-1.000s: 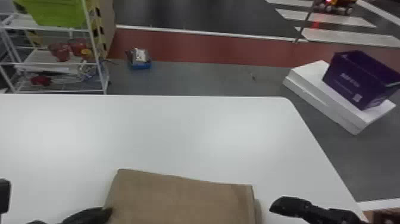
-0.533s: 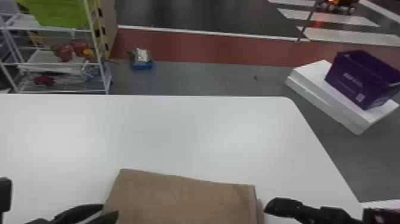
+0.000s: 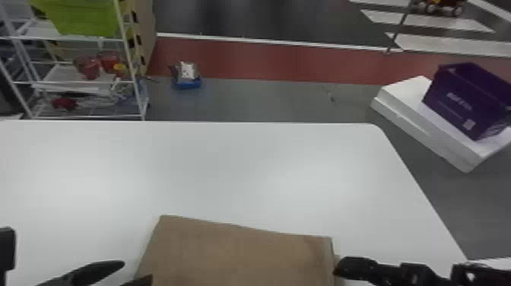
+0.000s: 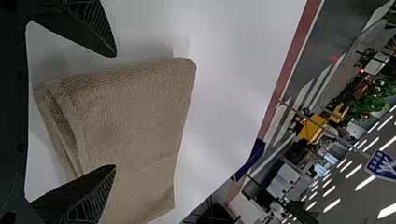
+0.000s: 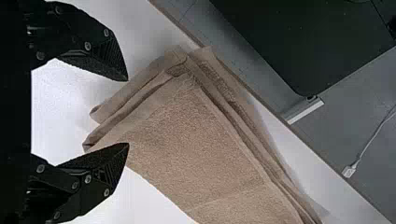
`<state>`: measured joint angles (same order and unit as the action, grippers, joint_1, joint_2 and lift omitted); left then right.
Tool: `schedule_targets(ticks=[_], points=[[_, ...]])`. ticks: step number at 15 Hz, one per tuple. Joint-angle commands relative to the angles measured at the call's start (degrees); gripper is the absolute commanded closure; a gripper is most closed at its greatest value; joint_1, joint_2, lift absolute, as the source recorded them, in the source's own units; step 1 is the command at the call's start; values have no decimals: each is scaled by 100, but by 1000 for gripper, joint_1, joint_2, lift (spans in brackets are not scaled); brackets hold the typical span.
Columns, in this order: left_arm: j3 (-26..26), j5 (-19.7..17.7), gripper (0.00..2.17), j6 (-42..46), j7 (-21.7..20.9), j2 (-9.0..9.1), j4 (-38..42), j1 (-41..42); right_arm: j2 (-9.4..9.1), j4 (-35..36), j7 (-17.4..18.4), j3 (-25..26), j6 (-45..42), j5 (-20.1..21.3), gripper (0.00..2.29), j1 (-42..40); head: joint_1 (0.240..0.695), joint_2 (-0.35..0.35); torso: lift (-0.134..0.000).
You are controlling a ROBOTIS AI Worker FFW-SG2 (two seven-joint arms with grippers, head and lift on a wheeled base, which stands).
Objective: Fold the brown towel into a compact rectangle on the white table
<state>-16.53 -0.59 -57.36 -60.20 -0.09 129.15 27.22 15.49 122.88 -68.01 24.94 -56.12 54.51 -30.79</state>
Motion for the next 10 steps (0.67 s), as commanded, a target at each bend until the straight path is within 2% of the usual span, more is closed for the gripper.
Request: schedule_targets(ticks=[1,2,3,4,10], points=[[-8,-11,26,9,0,24,5,12,-2,-10,-19,-94,88,68,475,20,695,-140,-123],[-8,-11,26,9,-9,24,5,21,-2,-10,-19,-147,124,94,488,20,695,-137,-123],[-8,-20,26,9,-9,24,5,21,-2,-10,-19,-200,247,94,640,38,695,-135,-123],[-8,-29,26,9,-9,24,5,21,-2,-10,-45,-253,299,103,674,73,695,-132,-123],[-17,-46,26,9,0,24,-4,38,-10,-10,-177,-349,510,86,674,91,695,-120,-123]])
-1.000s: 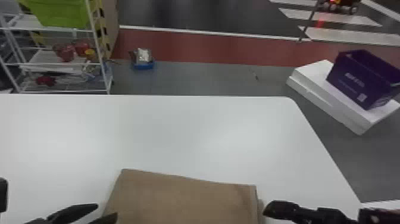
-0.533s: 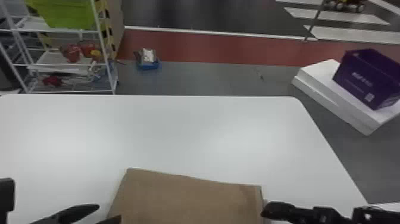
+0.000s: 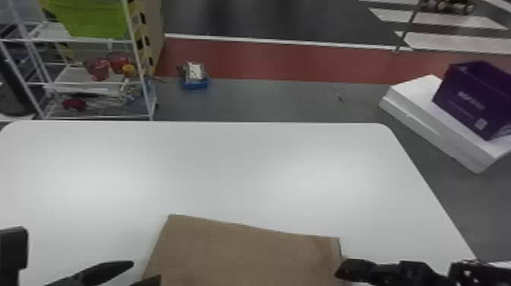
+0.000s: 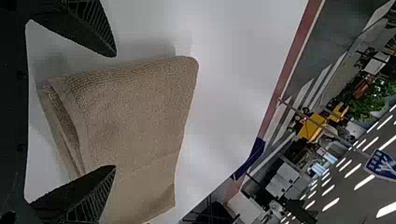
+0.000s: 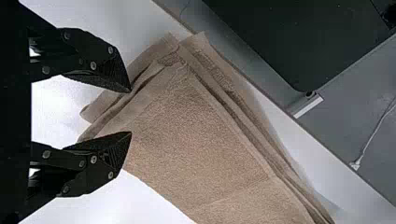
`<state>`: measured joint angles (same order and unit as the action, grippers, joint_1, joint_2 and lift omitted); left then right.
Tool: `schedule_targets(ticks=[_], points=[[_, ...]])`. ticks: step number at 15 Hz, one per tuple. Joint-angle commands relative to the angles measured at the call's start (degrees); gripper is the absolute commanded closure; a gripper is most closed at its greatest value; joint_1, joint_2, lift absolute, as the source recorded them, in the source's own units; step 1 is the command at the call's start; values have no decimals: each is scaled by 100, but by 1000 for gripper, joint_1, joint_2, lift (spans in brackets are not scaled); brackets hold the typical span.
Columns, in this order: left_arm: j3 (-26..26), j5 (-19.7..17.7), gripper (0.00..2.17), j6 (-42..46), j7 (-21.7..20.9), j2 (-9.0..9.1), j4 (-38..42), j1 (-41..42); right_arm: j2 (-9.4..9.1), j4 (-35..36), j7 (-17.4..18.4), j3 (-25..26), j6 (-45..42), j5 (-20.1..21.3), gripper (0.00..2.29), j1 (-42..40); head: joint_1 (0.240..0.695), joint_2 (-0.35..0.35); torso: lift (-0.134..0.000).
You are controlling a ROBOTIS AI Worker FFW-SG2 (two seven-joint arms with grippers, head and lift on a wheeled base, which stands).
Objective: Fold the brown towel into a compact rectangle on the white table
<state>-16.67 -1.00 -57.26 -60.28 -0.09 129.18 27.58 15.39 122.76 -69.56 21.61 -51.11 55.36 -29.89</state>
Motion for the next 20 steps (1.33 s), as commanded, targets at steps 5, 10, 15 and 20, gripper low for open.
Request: schedule_targets(ticks=[5,10,15,20], points=[[6,4,26,35,7,24,-7,2,-1,2,-172,-95,151,2,1139,27,695,-122,-123],[15,4,26,35,7,24,-7,2,-1,63,-303,-51,151,-209,1423,44,695,-120,-123],[32,4,26,35,34,24,-7,2,-54,837,-769,423,168,-974,1423,-369,695,-119,-123],[59,4,26,35,51,24,-7,-7,-98,775,-876,406,151,-737,1423,-694,695,-138,-123]])
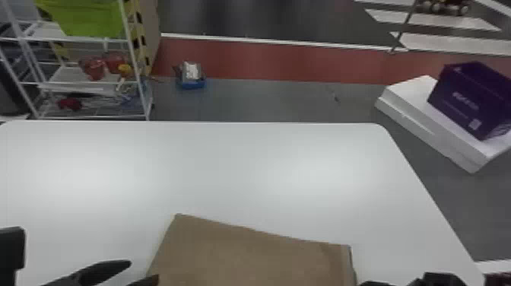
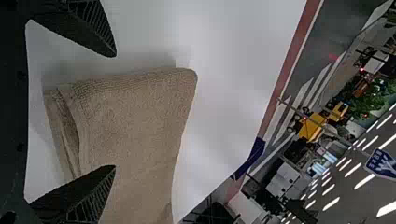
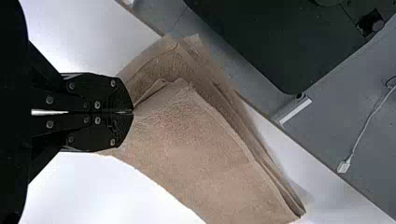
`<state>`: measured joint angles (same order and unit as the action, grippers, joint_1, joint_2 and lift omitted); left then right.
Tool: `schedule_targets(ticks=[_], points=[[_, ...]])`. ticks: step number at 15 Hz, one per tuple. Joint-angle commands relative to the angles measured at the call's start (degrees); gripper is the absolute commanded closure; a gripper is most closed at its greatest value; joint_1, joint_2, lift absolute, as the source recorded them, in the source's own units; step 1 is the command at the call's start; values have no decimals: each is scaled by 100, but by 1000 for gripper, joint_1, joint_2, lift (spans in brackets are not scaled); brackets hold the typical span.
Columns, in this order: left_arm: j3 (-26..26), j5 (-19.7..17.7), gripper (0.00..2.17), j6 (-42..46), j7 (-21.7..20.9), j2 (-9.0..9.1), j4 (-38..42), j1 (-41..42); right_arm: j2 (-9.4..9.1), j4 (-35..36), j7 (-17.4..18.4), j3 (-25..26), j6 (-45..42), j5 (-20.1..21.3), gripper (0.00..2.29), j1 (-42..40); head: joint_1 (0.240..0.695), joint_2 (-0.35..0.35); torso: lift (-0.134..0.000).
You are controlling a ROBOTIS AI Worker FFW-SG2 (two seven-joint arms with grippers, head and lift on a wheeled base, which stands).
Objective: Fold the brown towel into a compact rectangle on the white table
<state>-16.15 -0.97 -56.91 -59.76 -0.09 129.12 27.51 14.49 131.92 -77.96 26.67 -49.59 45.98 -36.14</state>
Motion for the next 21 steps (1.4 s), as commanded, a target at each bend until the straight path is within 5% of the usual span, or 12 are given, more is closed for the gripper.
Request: schedule_targets(ticks=[1,15,21], points=[[16,0,26,0,-18,24,8,0,-8,-211,-36,-198,-2,306,1423,-69,695,-144,-123],[42,9,26,0,-44,24,131,26,230,-1160,211,-294,525,667,1423,1267,695,-191,-123],[42,17,26,0,-18,24,122,18,142,-26,-36,295,490,-186,1423,801,695,-196,-123]])
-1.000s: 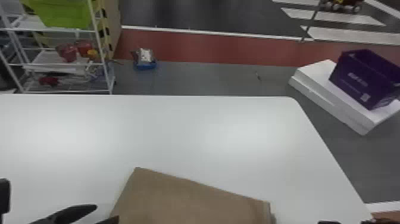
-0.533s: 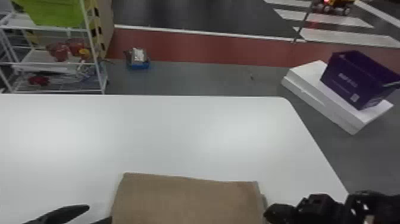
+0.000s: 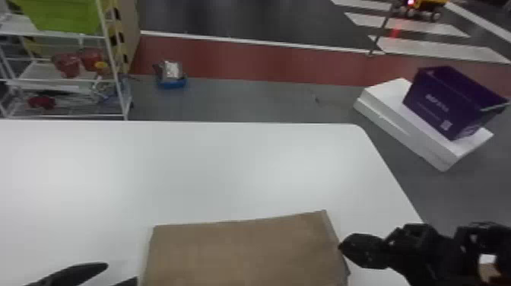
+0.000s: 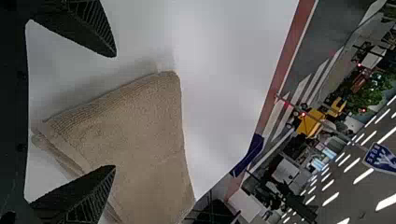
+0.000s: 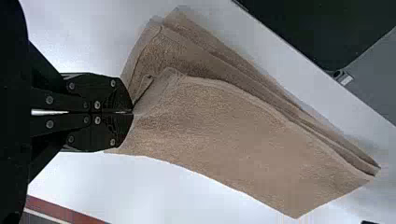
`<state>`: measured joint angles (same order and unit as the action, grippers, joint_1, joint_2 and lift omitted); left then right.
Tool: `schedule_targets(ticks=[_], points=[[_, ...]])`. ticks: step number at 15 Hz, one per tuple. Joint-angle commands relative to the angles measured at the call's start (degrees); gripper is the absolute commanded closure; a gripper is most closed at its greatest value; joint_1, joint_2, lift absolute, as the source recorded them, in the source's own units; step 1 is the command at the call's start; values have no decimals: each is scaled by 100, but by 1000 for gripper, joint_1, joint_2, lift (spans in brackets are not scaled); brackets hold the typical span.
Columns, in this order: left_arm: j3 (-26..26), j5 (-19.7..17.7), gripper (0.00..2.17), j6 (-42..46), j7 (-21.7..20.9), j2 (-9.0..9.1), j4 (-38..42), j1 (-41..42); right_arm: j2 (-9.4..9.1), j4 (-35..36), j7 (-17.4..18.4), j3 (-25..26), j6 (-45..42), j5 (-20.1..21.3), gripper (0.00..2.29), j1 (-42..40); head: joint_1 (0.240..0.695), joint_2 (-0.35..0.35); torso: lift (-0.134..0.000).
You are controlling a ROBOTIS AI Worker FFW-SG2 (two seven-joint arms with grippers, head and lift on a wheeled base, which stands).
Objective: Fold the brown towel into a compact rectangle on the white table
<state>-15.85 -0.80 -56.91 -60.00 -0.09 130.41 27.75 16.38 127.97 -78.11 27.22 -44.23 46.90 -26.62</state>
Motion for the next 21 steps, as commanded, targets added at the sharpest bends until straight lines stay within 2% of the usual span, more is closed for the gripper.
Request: schedule_targets(ticks=[1,3,6,7,10,11,13,14,16,18,21], points=[[29,1,26,0,6,24,-7,-16,-56,607,-21,425,-63,-436,1423,-336,695,-193,-123],[64,1,26,17,15,24,-68,-33,-91,607,-21,565,-168,-357,1423,-643,695,-195,-123],[144,36,26,17,24,24,-112,-51,-109,-184,-21,222,-467,250,1423,-766,695,-222,-123],[144,36,26,0,15,24,-95,-51,-100,-307,-11,135,-467,417,1423,-757,695,-250,-123],[117,45,26,0,15,24,-68,-24,-91,-167,-2,170,-485,285,1423,-626,695,-269,-123],[126,45,26,0,15,24,-68,-16,-109,79,-21,319,-467,48,1453,-608,695,-267,-123],[126,45,26,17,15,24,-60,-16,-223,616,-21,864,-485,-699,1534,-696,695,-251,-123],[126,45,26,0,32,24,-77,-16,-249,659,-21,969,-538,-691,1534,-880,695,-245,-123],[161,45,26,17,59,24,-130,-24,-258,317,-21,838,-573,-155,1531,-1109,695,-246,-123],[214,62,26,17,76,24,-156,-51,-214,-114,-21,829,-661,65,1531,-1118,695,-287,-123],[231,71,26,17,85,24,-165,-60,-153,-413,-21,829,-643,127,1514,-933,695,-337,-123]])
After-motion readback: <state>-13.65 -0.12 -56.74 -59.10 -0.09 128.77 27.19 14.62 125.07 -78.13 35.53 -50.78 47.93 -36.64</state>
